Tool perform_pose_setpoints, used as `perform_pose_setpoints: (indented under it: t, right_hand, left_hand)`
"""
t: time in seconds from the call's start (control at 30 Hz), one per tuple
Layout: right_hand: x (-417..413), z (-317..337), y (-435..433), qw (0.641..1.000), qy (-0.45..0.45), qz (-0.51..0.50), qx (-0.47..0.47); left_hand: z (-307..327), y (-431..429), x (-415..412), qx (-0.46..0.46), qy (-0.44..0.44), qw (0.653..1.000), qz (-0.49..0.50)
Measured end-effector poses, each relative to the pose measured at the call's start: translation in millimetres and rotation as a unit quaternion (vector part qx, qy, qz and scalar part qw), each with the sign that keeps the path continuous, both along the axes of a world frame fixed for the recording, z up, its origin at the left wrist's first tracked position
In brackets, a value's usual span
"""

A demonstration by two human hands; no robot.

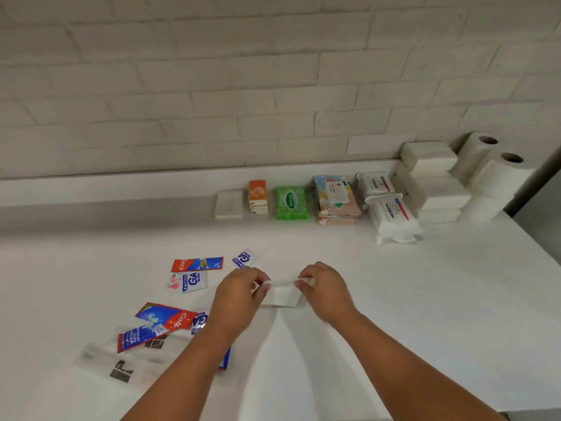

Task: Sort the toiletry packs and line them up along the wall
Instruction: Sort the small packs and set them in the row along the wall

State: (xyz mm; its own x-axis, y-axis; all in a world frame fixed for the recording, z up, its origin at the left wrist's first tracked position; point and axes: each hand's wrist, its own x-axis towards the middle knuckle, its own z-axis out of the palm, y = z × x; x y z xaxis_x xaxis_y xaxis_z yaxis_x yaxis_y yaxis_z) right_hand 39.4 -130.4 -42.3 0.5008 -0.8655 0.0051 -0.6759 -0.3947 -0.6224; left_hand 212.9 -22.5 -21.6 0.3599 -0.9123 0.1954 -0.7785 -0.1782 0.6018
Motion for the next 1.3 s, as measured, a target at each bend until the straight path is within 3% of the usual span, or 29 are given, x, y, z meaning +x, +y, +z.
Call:
perform_pose_setpoints:
  t: [0.2,0.27,0.4,0.5,0.7,0.83,0.93,1.1,1.3]
  right_hand:
    - [-12,9,-8,0.972,-0.155,-0.118,0.130]
    - [-7,20,-3,0.954,-0.186,-0.105,0.212]
    - [14,39,13,0.867,-0.292,-0.054,0.399]
    - [29,41,20,0.830,-0.348,-0.047,0.433]
    - [55,36,26,0.852,-0.336,-0.068,0.396]
    - [75,32,29,0.857,-0.332,-0.085,0.384]
    - [97,29,33,0.837,-0.359,-0.092,0.403]
    - [137,21,29,0.834,-0.363,-0.113,0.399]
    - [186,16,0,0.875,-0.310,-0.150,0.341]
  left_hand:
    - [15,1,-12,-0.116,-0.007,0.992,0.047]
    - [18,3,-13,-0.164,-0.044,0.984,0.049]
    - [10,4,-14,-0.204,-0.123,0.971,-0.010]
    - [-1,4,-16,-0.189,-0.141,0.970,-0.052]
    - [-14,18,6,-0.093,-0.065,0.990,-0.082]
    - [-7,21,36,-0.071,0.110,0.990,0.044]
    - [-8,16,68,-0.022,0.194,0.977,0.090]
    - [-6,-3,118,0.048,0.281,0.957,0.052]
    - [-4,-41,172,0.046,0.317,0.946,0.057]
